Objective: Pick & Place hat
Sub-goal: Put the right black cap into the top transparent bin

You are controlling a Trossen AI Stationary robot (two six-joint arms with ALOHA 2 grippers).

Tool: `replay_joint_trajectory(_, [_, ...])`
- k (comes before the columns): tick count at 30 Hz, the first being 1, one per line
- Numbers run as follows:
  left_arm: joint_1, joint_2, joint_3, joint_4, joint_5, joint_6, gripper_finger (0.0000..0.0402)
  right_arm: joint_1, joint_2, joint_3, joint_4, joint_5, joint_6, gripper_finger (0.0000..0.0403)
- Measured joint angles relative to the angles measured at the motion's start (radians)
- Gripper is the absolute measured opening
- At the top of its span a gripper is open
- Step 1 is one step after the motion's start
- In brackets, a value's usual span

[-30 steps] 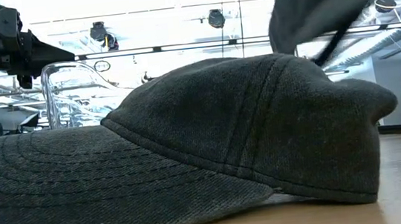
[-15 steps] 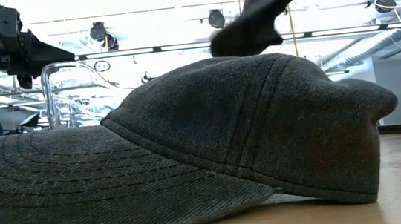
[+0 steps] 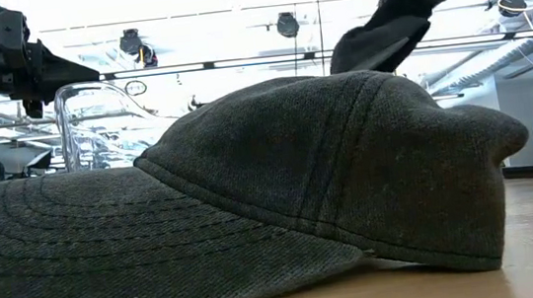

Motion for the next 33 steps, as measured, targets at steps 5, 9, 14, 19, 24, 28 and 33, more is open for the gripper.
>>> replay_joint_trajectory(5, [0.0, 0.0, 0.0, 0.0, 0.0, 0.0, 0.0067, -0.004, 0.092, 0.0, 0.018, 0.018, -0.072, 0.0])
replay_joint_trajectory(9, [0.0, 0.0, 0.0, 0.0, 0.0, 0.0, 0.0067, -0.004, 0.139, 0.0, 0.122, 0.099, -0.096, 0.0])
replay_joint_trajectory(14, [0.0, 0.0, 0.0, 0.0, 0.0, 0.0, 0.0067, -0.003, 0.133, 0.0, 0.193, 0.1, -0.162, 0.0])
replay_joint_trajectory(19, [0.0, 0.0, 0.0, 0.0, 0.0, 0.0, 0.0067, -0.003, 0.098, 0.0, 0.209, 0.131, -0.222, 0.0])
replay_joint_trajectory(24, [0.0, 0.0, 0.0, 0.0, 0.0, 0.0, 0.0067, -0.003, 0.073, 0.0, 0.228, 0.154, -0.264, 0.0])
replay_joint_trajectory(28, [0.0, 0.0, 0.0, 0.0, 0.0, 0.0, 0.0067, -0.004, 0.07, 0.0, 0.155, 0.186, -0.294, 0.0])
replay_joint_trajectory(33, [0.0, 0.0, 0.0, 0.0, 0.0, 0.0, 0.0067, -0.004, 0.07, 0.0, 0.096, 0.21, -0.297, 0.0])
